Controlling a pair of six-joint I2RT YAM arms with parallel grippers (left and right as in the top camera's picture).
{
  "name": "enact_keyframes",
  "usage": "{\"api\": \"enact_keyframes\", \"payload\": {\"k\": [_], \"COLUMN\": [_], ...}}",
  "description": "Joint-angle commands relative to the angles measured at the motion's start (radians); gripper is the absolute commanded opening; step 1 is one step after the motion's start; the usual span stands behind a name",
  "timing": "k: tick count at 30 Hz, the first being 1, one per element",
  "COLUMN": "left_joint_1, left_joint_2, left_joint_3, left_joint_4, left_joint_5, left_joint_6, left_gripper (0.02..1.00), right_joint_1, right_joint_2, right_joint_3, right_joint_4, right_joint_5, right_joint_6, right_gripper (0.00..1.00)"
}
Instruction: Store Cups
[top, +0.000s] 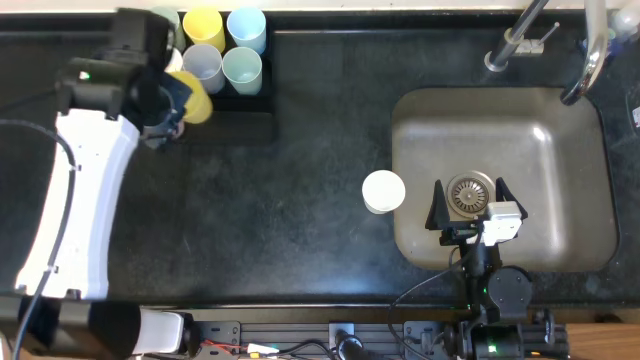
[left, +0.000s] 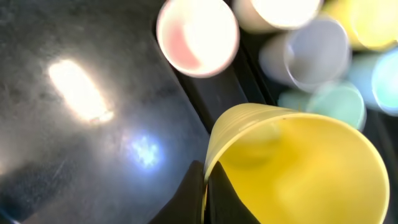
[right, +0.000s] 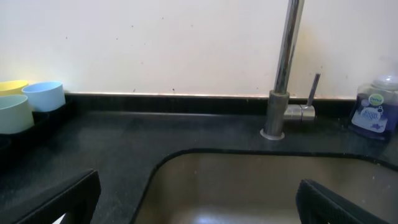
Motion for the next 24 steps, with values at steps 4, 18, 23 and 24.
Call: {"api": "enact_keyframes", "payload": {"k": [4,18,23,24], "left_joint_1": [0.039,0.036,0.035,0.032], "left_joint_2": [0.113,0.213,0.249,0.254], "left_joint_3": [-0.023,-0.024,-0.024,-0.024], "left_joint_4": [0.072,0.077,0.092,0.095], "left_joint_5": [0.031,0.046,0.032,0.026], "left_joint_6": [-0.034,-0.034,-0.034,-0.034], "left_gripper": [0.036,0.036,0.036,0.036], "right_joint_1": [-0.003,-0.003,-0.003,-0.003], "right_joint_2": [-0.008,-0.008,-0.008,-0.008], "right_joint_3": [-0.014,-0.014,-0.014,-0.014], "right_joint_4": [0.005,0.005,0.005,0.005], "right_joint_5": [-0.005,-0.004,-0.004,-0.004], "right_joint_6": [-0.003,-0.004,-0.004,-0.003], "right_gripper": [0.998,0.998,0.998,0.998]}}
